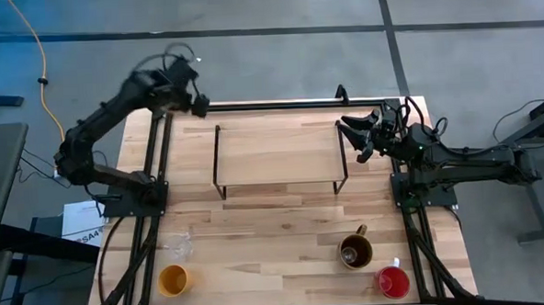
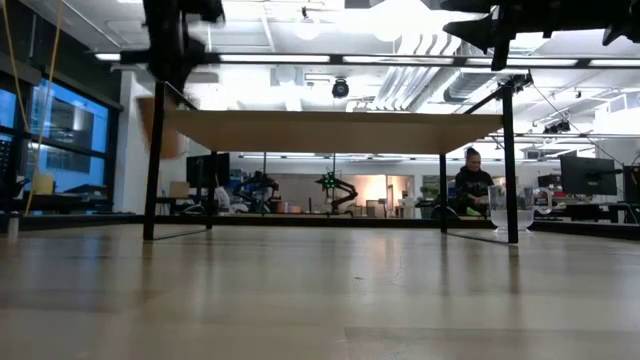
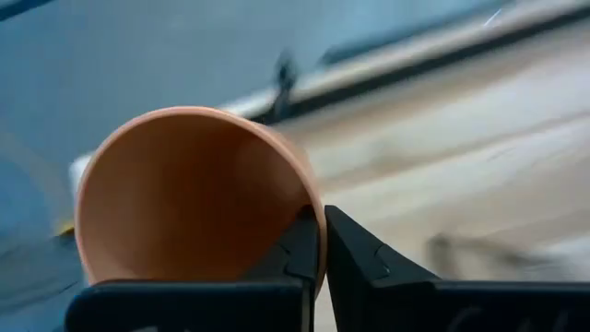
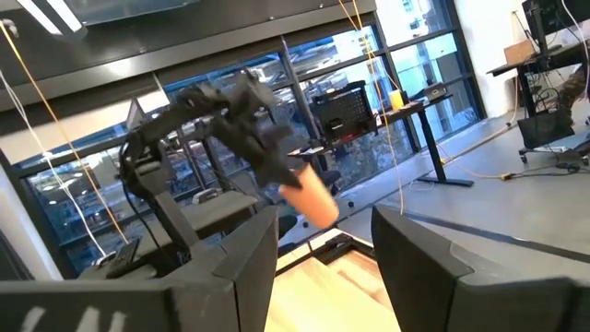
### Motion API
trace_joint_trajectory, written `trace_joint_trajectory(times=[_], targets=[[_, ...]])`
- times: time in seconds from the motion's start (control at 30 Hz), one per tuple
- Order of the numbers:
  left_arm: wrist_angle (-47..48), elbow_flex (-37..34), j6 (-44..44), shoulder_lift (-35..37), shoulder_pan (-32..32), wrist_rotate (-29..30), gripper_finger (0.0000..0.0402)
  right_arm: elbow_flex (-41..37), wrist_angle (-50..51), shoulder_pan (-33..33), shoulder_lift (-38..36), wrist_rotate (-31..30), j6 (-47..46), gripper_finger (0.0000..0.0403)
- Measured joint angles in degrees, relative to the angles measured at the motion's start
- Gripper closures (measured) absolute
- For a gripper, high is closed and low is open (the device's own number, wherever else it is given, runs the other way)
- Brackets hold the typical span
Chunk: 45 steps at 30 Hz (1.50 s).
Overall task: Stack small to large cups/mugs on shelf
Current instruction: Put the brown cup on the shelf
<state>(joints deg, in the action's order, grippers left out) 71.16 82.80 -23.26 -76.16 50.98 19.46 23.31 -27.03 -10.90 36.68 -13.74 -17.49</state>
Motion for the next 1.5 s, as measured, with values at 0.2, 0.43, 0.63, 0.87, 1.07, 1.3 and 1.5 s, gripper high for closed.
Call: trace_joint_trajectory(times=[0.2, 0.43, 0.63, 0.87, 1.07, 1.3, 1.5], targets=[[-10.58, 10.40, 1.73, 3.15, -0.04, -10.16, 0.0400, 0.00, 0.00, 0.00, -0.01, 0.00, 1.04, 0.0236], [-14.82, 12.59, 8.19, 3.72, -1.49, -30.04, 0.0401, 0.00, -0.25, 0.02, -0.01, 0.00, 1.04, 0.0236], [-13.87, 12.44, 13.17, 2.60, -12.92, -35.76, 0.0401, 0.00, -0.77, 0.01, 0.01, 0.00, 1.04, 0.0236], [-8.45, 12.44, 20.08, -1.54, -25.85, -28.74, 0.0401, 0.00, -1.25, 0.02, 0.01, 0.00, 0.99, 0.0236], [-0.90, 12.39, 26.66, -5.29, -30.84, -24.35, 0.0401, 0.00, -1.35, 0.02, 0.01, -0.02, 0.84, 0.0236], [6.55, 12.44, 30.61, -8.90, -30.74, -18.95, 0.0401, 0.00, -1.42, 0.02, 0.00, -0.02, 0.44, 0.0236], [7.30, 14.28, 31.93, -9.47, -31.55, -20.39, 0.0401, 0.00, -1.46, 0.02, -0.01, -0.03, 0.41, 0.0236]])
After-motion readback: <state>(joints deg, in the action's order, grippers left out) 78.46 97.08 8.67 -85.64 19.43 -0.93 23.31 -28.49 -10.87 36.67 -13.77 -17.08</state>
